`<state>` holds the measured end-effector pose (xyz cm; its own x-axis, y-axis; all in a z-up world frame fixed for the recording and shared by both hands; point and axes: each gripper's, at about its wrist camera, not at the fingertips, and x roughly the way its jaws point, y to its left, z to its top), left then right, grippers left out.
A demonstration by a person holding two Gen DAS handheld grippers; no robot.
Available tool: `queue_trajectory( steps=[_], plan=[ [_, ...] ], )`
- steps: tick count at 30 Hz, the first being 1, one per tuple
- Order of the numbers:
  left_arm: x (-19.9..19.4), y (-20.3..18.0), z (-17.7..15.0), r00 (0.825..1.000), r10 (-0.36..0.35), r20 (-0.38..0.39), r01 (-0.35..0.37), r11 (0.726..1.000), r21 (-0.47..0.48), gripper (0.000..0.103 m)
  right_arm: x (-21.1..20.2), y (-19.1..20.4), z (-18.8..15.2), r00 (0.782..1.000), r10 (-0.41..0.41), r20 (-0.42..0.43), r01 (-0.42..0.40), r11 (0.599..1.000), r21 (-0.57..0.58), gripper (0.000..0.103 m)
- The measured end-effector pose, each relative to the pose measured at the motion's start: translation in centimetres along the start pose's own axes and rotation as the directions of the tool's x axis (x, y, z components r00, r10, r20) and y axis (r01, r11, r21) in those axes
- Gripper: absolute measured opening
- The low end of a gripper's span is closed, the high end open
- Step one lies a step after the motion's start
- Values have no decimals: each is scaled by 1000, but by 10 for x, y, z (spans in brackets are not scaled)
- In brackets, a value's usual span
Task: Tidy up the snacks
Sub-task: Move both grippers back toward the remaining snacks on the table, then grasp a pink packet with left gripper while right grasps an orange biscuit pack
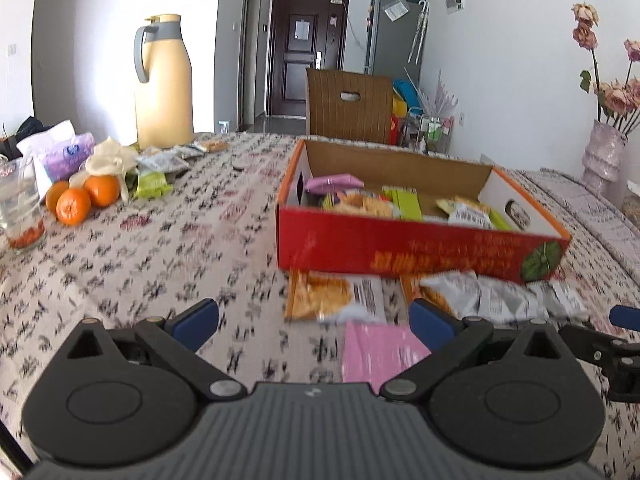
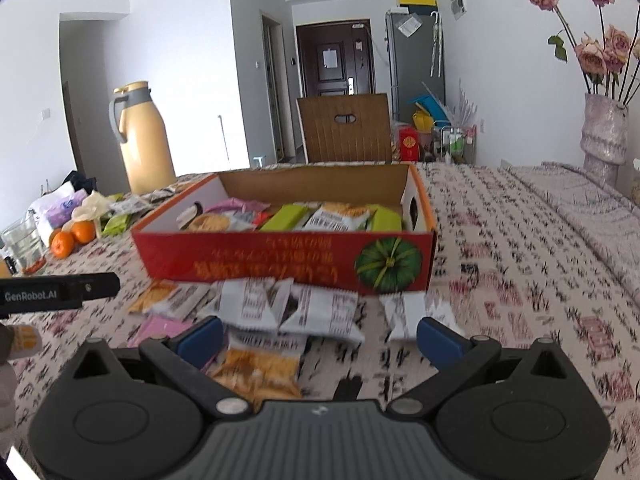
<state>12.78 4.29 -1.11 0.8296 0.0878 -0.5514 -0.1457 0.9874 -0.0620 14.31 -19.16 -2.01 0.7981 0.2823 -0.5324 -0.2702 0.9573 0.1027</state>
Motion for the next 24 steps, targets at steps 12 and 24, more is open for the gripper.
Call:
queue_trajectory(
  steps=[12,24],
  plan=[
    [-11,1,-23,999,-26,-45,26,1000,2,103,-18,21,-29,997,-60,-47,58,998,-40,103],
    [-8,2,-23,998,-24,-55,23,1000,-4,103,15,35,-1,997,5,-82,-8,999,-33,86]
  ],
)
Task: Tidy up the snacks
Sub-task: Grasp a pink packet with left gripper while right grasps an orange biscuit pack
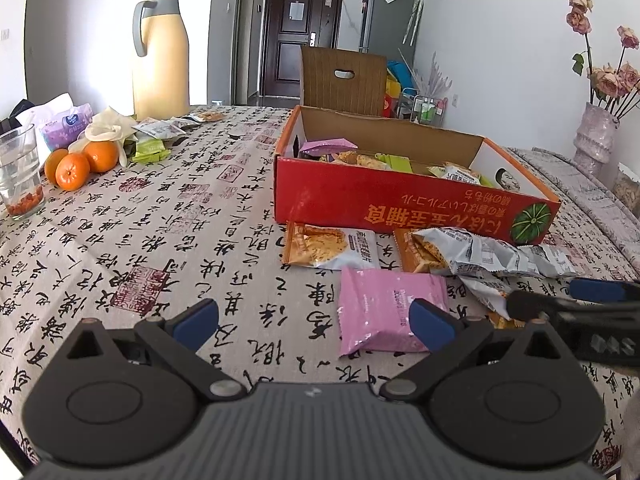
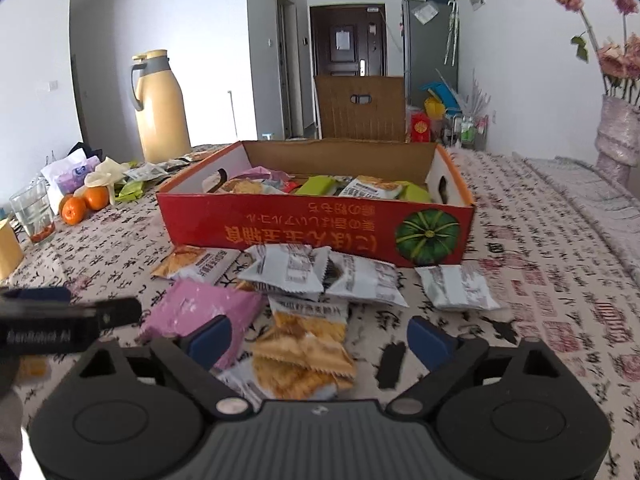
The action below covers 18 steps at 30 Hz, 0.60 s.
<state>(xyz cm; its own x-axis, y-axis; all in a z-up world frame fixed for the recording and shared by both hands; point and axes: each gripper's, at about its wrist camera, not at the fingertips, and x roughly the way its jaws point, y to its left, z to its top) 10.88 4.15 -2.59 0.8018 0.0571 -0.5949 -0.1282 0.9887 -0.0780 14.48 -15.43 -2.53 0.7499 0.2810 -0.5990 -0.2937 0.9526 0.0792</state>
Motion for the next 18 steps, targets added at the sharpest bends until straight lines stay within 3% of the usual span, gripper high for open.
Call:
queue_trajectory(
  steps=[9,13,18],
  plan=[
    [4,1,1,1000,8,-10,-8,1000,-5,103,43,-10,7,988,70,-141,-58,995,87,60],
    [6,1,2,1000,10,-14,-10,1000,-5,103,41,-11,5,988,80,-131,-68,993,95,47],
    [8,-1,3,1000,11,-18,-11,1000,-2,103,31,-13,2,993,76,-94,-68,994,85,41]
  ],
)
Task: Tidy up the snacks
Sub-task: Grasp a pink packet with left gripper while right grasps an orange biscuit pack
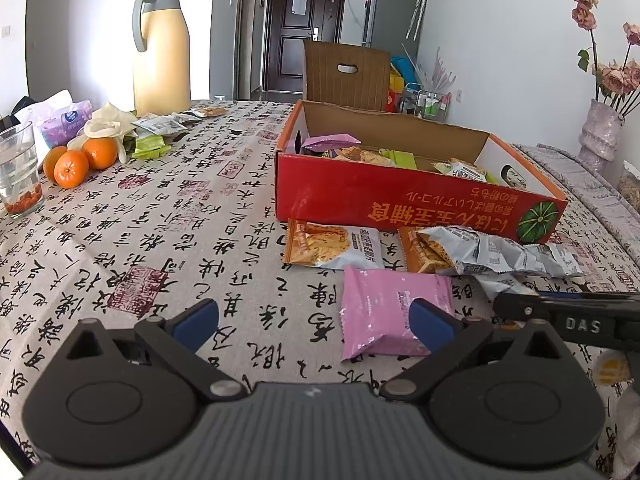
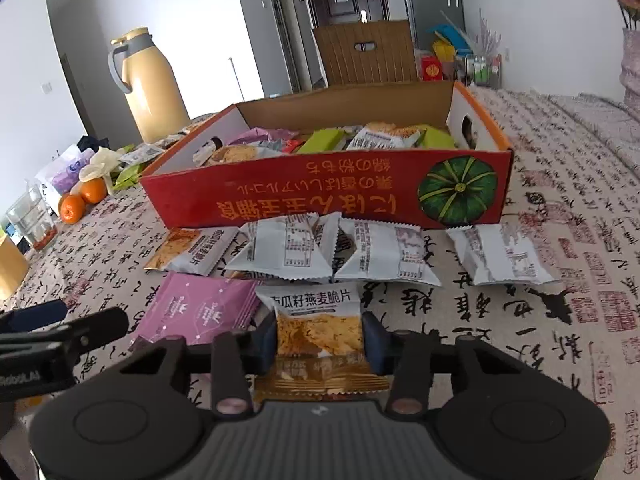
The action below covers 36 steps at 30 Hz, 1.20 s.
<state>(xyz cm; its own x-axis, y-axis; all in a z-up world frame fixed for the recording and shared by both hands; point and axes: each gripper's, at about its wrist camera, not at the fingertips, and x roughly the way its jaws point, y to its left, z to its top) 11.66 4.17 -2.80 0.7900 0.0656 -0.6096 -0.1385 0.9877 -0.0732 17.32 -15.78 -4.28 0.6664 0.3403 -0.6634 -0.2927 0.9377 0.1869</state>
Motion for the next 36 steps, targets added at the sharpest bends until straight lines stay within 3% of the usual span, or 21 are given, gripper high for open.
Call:
queue_trajectory(
  steps=[10,20,26,36],
  plan=[
    [8,-10,7,999,-24,-37,24,1000,2,103,-42,-8,-11,991,-27,131,29,999,-16,41],
    [35,-34,14,990,-63,-127,65,998,8,103,-63,-42,-19,967,-142,212,133,989,59,41],
    [50,-48,16,985,-31,-167,36,999,27,103,-62,-59,-23,962,-174,212,156,983,97,41],
    [60,-66,11,981,54,-189,-38,996,84,103,-56,-64,-27,967,-154,201,133,985,112,42]
  ],
)
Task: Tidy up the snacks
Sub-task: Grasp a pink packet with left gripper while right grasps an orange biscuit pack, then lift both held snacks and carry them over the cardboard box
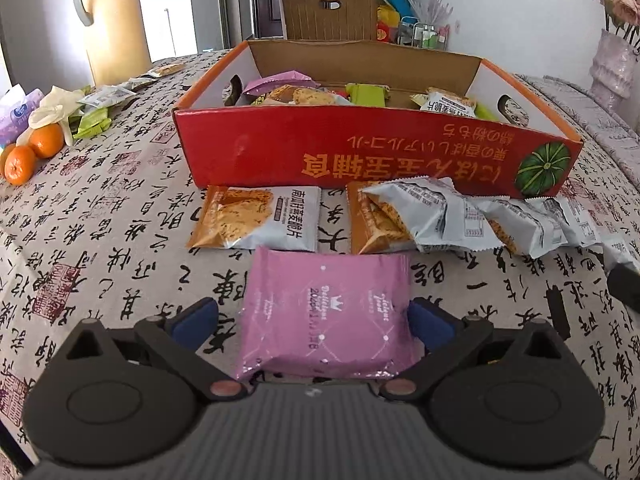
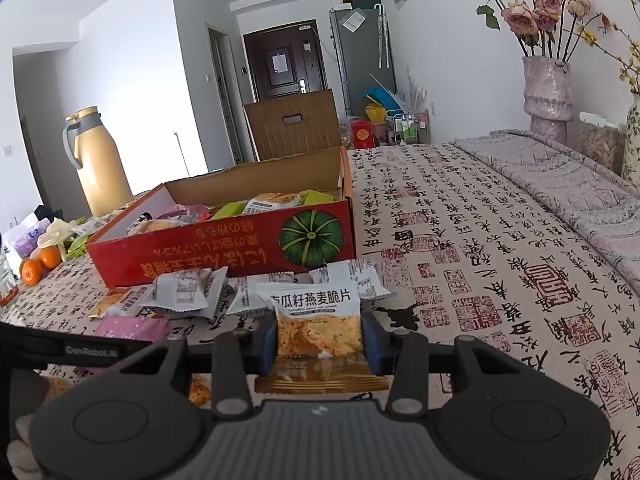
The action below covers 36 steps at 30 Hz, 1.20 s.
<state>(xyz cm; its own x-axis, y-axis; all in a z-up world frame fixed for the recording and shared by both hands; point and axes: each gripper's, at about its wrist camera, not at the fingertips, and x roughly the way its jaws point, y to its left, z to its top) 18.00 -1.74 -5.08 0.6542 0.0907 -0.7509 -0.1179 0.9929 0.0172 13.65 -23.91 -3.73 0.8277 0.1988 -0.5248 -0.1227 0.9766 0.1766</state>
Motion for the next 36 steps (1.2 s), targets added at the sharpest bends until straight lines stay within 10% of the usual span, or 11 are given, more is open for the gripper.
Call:
queue_trajectory(
  steps=[8,18,36],
  plan=[
    [1,0,0,1000,-2,7,2,1000,-4,102,1,-2,-2,1000,8,-7,-8,1000,10,42],
    [-12,2,-6,997,-55,47,54,998,26,70,-3,0,-3,1000,10,-2,-10,1000,5,42],
    [-50,13,5,981,-89,173,84,996,38,67,-11,14,8,999,28,38,-27,999,-25,42]
  ],
)
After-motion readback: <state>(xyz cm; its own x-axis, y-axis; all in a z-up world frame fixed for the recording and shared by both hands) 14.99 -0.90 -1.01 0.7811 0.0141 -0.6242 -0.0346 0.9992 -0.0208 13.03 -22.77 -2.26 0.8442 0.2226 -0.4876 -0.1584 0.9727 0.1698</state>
